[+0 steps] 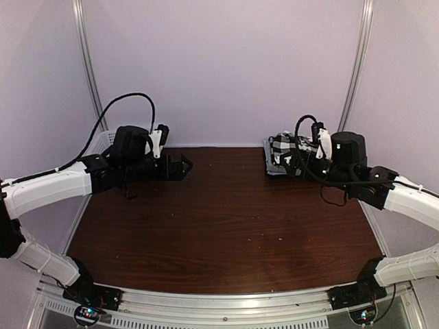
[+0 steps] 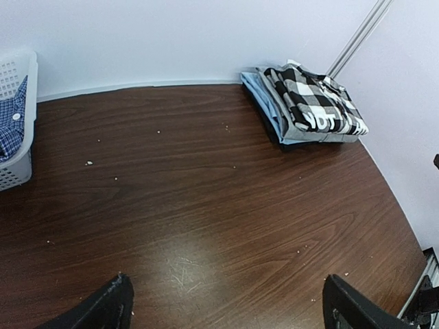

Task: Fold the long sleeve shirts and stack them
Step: Reset both arms

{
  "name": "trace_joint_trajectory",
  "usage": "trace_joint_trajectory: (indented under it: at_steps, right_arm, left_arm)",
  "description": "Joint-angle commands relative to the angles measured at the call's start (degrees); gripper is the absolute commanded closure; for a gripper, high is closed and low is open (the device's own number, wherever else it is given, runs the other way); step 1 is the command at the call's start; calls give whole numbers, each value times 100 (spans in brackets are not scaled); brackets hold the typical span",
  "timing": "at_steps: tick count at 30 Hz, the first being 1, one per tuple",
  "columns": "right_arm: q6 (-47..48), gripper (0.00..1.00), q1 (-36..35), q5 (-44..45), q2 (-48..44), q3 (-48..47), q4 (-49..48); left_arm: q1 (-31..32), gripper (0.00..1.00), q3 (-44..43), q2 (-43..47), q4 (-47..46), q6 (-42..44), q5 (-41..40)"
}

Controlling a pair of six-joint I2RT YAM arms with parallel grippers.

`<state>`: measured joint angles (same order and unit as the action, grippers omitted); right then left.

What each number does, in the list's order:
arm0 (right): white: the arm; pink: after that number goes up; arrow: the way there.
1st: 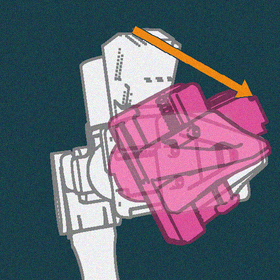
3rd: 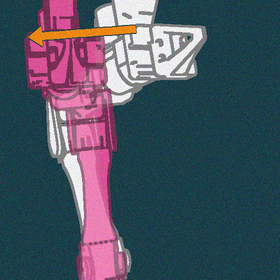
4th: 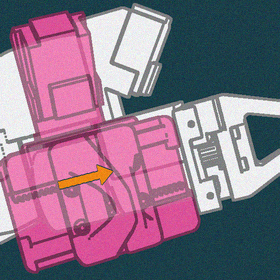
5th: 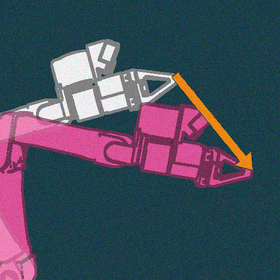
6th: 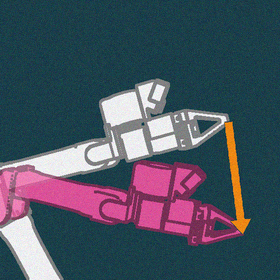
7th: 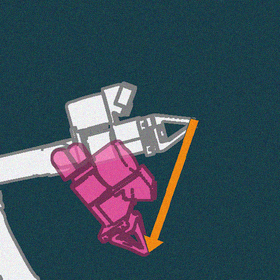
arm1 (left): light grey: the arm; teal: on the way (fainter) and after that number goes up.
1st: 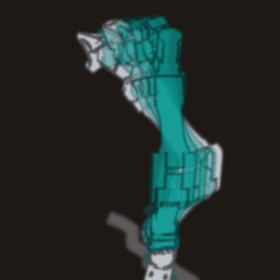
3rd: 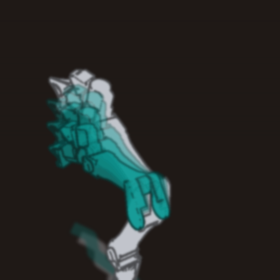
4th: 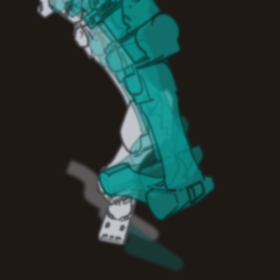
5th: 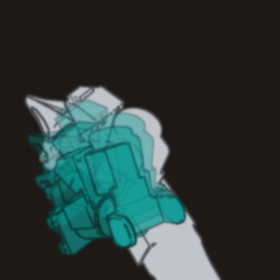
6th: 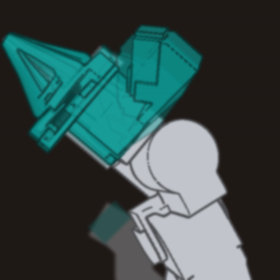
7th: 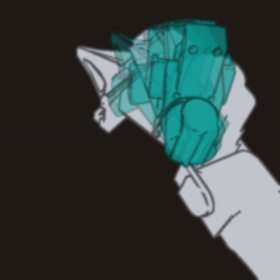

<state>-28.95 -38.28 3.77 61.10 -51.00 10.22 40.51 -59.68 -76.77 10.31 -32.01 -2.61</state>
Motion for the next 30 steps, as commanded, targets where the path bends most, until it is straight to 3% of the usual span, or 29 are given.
trace_joint_trajectory:
  at_steps: [1,30]
  right_arm:
    - [-47,0,-38,177,-26,-11,-192]
    - [8,0,-31,225,-28,-15,-112]
  left_arm:
    - [18,2,-61,59,-306,125,-68]
    - [18,2,-167,-44,-296,160,-84]
